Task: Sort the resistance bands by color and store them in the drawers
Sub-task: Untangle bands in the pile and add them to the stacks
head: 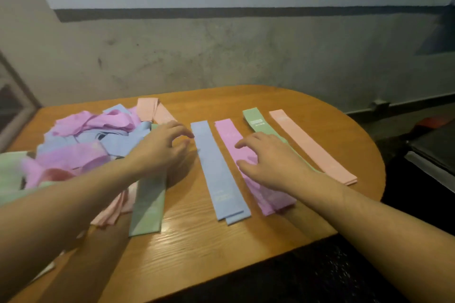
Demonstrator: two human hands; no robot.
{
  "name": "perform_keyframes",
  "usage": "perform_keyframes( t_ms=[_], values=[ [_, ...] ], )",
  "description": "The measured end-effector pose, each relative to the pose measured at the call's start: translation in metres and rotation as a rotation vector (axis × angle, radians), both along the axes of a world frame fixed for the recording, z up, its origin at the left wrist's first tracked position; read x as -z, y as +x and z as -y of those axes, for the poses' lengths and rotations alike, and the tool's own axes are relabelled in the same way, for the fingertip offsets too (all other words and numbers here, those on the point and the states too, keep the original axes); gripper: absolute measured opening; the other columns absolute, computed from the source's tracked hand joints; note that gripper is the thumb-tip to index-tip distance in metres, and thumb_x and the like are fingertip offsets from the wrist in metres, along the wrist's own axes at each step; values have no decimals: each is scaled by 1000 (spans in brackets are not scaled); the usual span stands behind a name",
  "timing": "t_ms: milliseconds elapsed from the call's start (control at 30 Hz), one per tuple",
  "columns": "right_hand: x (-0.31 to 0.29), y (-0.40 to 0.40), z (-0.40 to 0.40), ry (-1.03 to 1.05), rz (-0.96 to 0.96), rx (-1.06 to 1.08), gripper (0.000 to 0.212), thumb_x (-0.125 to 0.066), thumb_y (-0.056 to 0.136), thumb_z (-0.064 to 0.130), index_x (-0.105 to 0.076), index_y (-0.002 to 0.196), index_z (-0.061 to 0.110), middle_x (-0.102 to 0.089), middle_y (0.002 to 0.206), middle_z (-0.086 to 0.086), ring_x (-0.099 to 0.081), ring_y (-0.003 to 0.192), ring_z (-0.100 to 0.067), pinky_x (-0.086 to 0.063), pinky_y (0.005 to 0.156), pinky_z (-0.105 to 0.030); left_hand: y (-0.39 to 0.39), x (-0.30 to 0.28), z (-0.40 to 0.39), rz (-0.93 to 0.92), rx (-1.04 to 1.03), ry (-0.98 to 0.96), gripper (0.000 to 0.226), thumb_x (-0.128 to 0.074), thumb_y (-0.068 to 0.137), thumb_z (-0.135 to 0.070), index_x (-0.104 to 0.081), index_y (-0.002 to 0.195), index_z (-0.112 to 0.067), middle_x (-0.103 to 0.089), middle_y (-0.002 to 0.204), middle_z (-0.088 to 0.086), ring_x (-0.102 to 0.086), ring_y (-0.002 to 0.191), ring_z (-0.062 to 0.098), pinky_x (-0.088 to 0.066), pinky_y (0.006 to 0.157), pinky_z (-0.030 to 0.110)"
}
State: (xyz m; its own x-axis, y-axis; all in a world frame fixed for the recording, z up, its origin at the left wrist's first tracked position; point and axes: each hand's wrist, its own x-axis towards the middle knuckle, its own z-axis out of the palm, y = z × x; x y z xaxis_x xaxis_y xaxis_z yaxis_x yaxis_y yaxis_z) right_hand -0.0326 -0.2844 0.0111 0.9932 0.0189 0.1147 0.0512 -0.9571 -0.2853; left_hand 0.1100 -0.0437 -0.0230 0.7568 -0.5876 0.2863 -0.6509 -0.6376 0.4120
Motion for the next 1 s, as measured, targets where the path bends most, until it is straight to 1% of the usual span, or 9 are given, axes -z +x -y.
perform_keyframes(
  t_ms=[100,167,267,367,433,600,733,900,1000],
  values=[
    [2,9,-30,111,21,-42,36,-60,93,37,-62,128,30,-59,134,6,-51,125,-16,-39,104,-31,-16,4,-51,35,-26,90,16,-62,96,-26,-71,109,-24,-64,117,-8,-56,113,12,-45,101,32],
    [4,16,-49,206,8,-69,31,-60,93,35,-64,124,31,-61,131,7,-53,122,-12,-41,98,-28,-27,5,-83,89,-29,132,16,-63,94,-27,-73,107,-25,-64,114,-9,-57,109,12,-49,96,35],
    [8,29,-77,297,-21,-86,26,-59,95,33,-65,120,32,-61,124,13,-53,114,-5,-38,86,-22,-47,0,-116,151,-42,181,28,-51,90,-38,-73,103,-26,-66,111,-9,-60,103,13,-51,89,34],
    [10,39,-100,350,-46,-102,23,-59,94,33,-67,116,31,-64,117,13,-58,107,-7,-46,86,-25,-58,-1,-139,140,-83,175,39,-44,87,-44,-73,106,-25,-67,115,-8,-60,104,12,-50,90,30],
    [12,45,-113,371,-58,-110,23,-59,95,32,-67,117,29,-66,112,12,-60,103,-9,-49,87,-27,-60,6,-153,100,-130,155,36,-46,90,-46,-71,110,-30,-65,118,-12,-58,107,8,-49,92,29],
    [22,61,-131,396,-81,-121,20,-59,97,33,-65,116,30,-65,105,12,-61,95,-7,-42,69,-9,-57,23,-160,77,-221,32,20,-55,94,-34,-71,106,-34,-64,115,-19,-57,105,3,-48,87,29],
    [31,77,-136,394,-87,-127,19,-59,96,31,-64,115,31,-65,105,12,-59,90,-2,-41,69,-7,-44,18,-143,113,-230,-75,31,-48,87,-36,-72,102,-25,-65,110,-9,-59,101,13,-50,87,38],
    [39,97,-142,418,-62,-120,21,-58,95,29,-64,115,29,-64,107,8,-60,97,-9,-49,80,-24,-23,18,-118,155,-221,-126,23,-52,91,-30,-70,104,-22,-63,112,-7,-56,104,15,-49,90,42],
    [43,109,-145,394,-56,-131,30,-59,94,28,-61,123,27,-61,119,5,-58,105,-12,-49,87,-27,-15,29,-111,155,-211,-143,21,-58,92,-24,-67,111,-20,-63,118,-6,-55,110,14,-48,94,40]
  ],
)
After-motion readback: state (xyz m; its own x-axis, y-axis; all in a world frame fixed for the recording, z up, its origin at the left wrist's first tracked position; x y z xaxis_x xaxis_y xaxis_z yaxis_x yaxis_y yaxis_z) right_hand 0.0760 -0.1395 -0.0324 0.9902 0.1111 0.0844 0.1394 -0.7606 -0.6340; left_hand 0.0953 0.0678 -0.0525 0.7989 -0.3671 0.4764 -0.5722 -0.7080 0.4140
